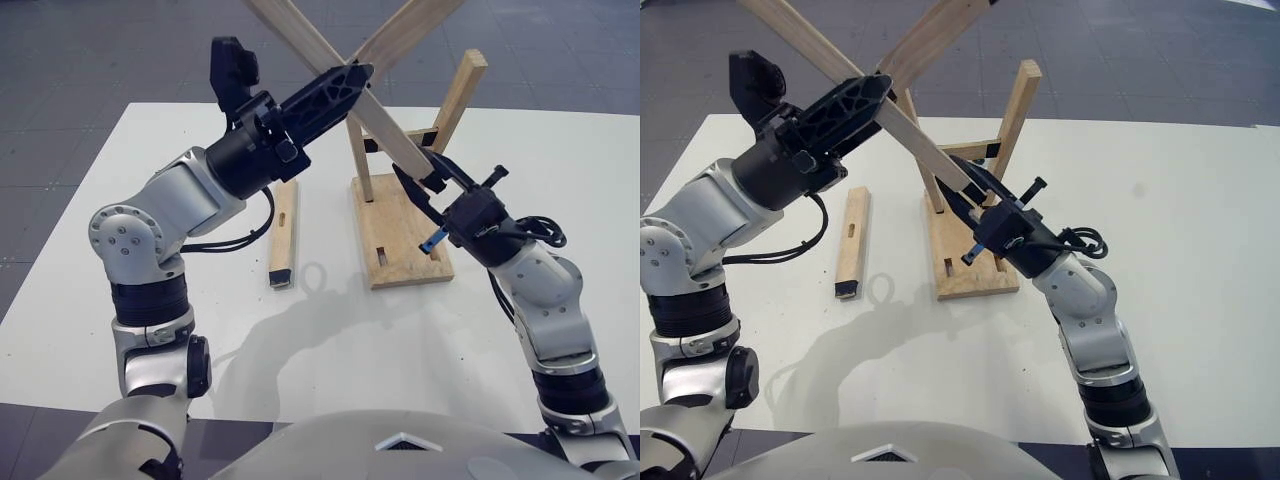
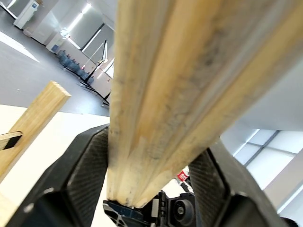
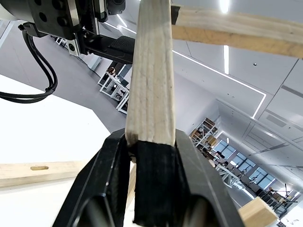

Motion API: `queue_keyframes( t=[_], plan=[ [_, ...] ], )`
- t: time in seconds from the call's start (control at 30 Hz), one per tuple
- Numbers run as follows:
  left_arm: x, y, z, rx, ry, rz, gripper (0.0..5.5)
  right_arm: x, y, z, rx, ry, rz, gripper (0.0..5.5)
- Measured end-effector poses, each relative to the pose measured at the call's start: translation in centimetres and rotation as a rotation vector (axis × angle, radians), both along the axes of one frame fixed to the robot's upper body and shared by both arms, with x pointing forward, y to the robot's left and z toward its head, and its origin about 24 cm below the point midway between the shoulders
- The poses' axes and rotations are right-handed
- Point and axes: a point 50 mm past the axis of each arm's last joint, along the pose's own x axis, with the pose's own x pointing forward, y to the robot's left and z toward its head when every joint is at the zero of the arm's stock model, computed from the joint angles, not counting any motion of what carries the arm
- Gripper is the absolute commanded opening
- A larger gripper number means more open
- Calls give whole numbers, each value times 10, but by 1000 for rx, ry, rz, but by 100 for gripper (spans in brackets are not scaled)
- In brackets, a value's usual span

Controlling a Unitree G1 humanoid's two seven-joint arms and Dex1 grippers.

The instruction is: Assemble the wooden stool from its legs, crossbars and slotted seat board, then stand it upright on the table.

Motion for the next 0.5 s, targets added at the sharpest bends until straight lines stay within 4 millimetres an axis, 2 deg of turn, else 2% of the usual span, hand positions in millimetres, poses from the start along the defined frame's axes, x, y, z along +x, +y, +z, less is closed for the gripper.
queue_keyframes(
  t=[0.37, 0.4, 0.5],
  plan=[
    [-1, 1, -6, 56, -45, 23, 217, 0, -3, -3, -25, 21, 8, 100],
    [-1, 1, -6, 53, -45, 26, 216, 0, -4, -3, -27, 21, 7, 140],
    [1, -1, -7, 38, -43, 43, 212, 0, -3, -4, -52, 33, 30, 193]
  ],
)
